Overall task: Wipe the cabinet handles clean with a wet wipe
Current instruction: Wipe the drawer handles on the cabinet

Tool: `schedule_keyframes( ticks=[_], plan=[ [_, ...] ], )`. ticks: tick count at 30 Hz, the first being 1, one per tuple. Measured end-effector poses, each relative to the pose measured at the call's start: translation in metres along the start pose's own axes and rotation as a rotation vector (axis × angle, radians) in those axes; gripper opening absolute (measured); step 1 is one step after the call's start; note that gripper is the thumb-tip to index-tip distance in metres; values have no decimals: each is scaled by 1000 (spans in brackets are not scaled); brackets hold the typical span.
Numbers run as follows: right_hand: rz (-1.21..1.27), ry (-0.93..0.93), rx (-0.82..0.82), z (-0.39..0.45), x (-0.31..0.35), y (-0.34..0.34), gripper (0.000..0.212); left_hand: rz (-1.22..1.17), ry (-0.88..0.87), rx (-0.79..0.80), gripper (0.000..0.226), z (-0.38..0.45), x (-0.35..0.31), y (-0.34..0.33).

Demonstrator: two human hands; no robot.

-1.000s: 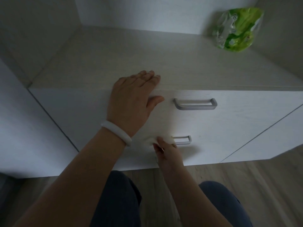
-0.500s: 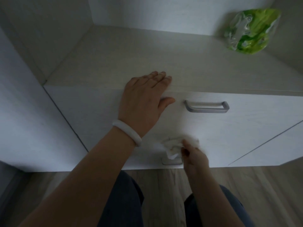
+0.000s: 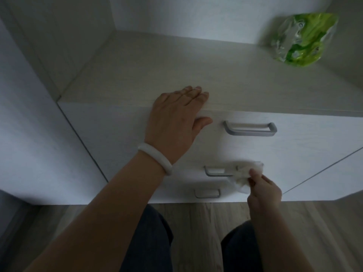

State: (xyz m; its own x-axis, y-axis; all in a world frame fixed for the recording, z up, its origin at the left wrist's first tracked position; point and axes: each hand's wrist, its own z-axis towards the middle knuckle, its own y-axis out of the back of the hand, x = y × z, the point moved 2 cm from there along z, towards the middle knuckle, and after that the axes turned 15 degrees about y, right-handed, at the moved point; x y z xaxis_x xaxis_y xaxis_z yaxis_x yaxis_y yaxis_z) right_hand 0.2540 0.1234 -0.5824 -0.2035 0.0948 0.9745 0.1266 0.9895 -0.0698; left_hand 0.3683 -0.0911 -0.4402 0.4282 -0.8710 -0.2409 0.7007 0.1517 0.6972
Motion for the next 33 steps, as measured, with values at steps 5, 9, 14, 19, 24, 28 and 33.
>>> schedule_keyframes(
  ticks=[5,9,14,19,24,28,33],
  plan=[
    [-72,97,121,-10,-7,-15,14,1,-1,0,49,0,0,1],
    [-26,102,177,-14,-16,-16,9,-4,2,6,49,0,-1,1],
    [-154,172,65,-22,-26,-23,23,-9,10,10,49,0,-2,2],
    [-44,-23,16,-52,-33,-46,30,7,0,-24,48,0,-2,2],
    [169,-243,119,-70,-29,-66,23,6,-25,-37,47,-1,-1,2],
    [274,-305,96,-40,-21,-39,11,-4,-15,-25,48,-1,-1,2],
    [246,-322,208,-56,-27,-56,16,-3,-17,-30,48,0,-1,0]
  ],
)
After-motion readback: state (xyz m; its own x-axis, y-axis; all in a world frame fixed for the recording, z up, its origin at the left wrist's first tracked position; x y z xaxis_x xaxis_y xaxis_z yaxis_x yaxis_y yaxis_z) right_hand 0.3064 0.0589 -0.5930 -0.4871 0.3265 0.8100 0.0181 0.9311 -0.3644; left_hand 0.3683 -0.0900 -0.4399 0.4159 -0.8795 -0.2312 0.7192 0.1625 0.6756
